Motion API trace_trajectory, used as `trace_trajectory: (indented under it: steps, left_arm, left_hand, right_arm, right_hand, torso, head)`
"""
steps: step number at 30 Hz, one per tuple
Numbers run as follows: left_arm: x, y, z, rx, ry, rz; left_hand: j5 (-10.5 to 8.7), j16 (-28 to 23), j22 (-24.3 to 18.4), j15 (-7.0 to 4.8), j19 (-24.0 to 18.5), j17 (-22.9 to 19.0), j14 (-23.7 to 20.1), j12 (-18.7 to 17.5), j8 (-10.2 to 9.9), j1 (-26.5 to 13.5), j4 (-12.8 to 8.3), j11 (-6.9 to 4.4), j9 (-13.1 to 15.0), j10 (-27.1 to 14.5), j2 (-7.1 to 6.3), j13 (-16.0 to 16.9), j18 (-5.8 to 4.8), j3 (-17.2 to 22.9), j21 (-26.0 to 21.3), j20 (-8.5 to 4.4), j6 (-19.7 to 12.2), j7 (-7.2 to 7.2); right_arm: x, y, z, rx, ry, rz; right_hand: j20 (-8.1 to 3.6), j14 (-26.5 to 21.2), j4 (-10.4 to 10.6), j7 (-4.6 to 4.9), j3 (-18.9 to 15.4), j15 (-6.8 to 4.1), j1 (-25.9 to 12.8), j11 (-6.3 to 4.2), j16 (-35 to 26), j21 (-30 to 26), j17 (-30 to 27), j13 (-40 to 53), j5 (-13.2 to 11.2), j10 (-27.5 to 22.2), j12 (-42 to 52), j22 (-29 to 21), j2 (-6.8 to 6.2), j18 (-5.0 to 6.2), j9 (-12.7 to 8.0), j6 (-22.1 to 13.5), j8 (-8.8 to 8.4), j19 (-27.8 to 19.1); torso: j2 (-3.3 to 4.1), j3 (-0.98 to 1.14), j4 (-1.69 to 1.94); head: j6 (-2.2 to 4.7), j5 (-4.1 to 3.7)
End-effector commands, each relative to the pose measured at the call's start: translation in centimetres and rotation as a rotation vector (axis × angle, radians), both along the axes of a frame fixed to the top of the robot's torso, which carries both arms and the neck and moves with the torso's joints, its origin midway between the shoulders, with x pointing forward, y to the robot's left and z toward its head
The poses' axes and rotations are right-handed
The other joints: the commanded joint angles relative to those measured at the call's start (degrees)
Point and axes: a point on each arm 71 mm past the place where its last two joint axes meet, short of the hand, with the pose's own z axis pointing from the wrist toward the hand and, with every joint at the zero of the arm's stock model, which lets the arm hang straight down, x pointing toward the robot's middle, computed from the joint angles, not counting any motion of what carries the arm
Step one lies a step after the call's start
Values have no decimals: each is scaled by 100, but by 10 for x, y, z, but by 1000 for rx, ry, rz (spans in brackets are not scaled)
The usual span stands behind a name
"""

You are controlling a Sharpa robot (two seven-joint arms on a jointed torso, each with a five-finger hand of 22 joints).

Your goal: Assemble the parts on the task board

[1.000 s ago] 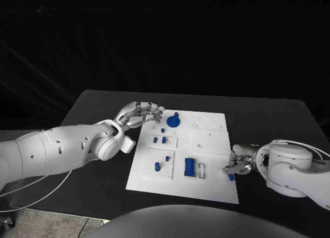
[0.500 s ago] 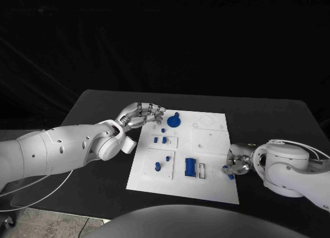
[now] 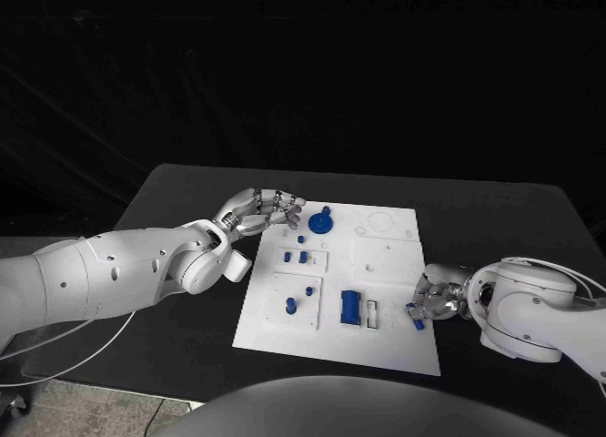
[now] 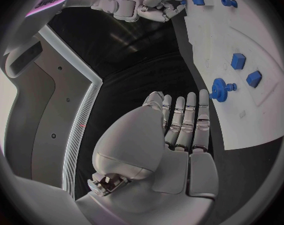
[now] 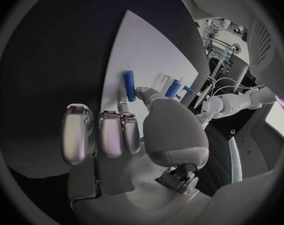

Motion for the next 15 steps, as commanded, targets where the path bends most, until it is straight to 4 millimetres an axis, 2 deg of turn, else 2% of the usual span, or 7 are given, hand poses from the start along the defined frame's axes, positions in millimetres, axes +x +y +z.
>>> trace_trajectory:
  steps: [1,7,15]
  left_arm:
    - [-1,-2,0,-14,9,-15]
    - [-1,-3,0,-15,12,-17]
    - [-1,-4,-1,-14,14,-19]
  left_hand:
    - [27,34,7,32,42,6,-1,-24,-38,73,4,27,-7,3,5,-9,-12,41,-19,6,-16,24]
    - [27,34,7,32,42,6,-1,-24,-38,73,4,27,-7,3,5,-9,-12,41,-19,6,-16,24]
    - [26,36,9,35,42,6,-1,-23,-38,73,8,33,-7,6,6,-10,-14,45,-19,7,-16,30]
  right_arm:
    - [-2,1,-3,155,130,-149]
    - [-2,5,-3,258,220,-248]
    - [-2,11,-4,307,276,-287]
  right_hand:
    - [53,417,-223,-13,308,34,-152,29,60,97,372,1509,-12,611,22,1210,53,-78,20,43,51,272]
    - [49,432,-181,-14,374,32,-279,27,116,205,450,1509,-30,611,22,1240,73,-100,0,48,71,307]
    - [50,436,-152,-6,410,37,-363,34,139,263,479,1509,-73,611,22,1256,81,-112,-24,26,70,324]
  torso:
    - [-6,-1,2]
    - [-2,1,4]
    - [-1,-3,5]
  head:
    - [1,-14]
    - [1,-10]
    - [1,-19]
